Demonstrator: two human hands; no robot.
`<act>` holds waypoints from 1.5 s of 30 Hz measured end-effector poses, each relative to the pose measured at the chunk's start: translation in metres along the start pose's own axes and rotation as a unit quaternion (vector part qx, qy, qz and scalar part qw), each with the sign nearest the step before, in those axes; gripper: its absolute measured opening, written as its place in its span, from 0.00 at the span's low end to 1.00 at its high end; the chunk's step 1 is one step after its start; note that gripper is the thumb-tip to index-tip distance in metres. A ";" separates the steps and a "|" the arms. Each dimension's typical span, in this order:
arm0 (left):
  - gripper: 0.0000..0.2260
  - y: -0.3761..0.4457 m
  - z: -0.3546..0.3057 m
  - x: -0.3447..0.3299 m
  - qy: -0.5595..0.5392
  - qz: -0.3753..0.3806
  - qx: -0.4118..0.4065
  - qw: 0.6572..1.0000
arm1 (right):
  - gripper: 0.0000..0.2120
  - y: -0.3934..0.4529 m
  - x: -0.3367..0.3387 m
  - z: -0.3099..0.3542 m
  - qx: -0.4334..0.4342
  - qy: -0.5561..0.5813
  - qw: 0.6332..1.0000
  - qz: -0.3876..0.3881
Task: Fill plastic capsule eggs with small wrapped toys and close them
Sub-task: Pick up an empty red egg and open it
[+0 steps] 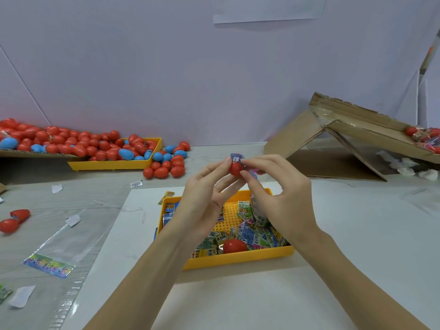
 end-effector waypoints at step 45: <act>0.15 -0.006 0.006 -0.008 0.126 -0.083 -0.149 0.977 | 0.16 -0.005 -0.003 0.004 0.021 -0.022 0.999 -0.032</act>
Point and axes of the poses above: each hand's wrist, its own y-axis towards the middle knuckle, its own x-axis out of the back of the hand, z = x × y, the point moved 2 cm from there along y, towards the middle knuckle
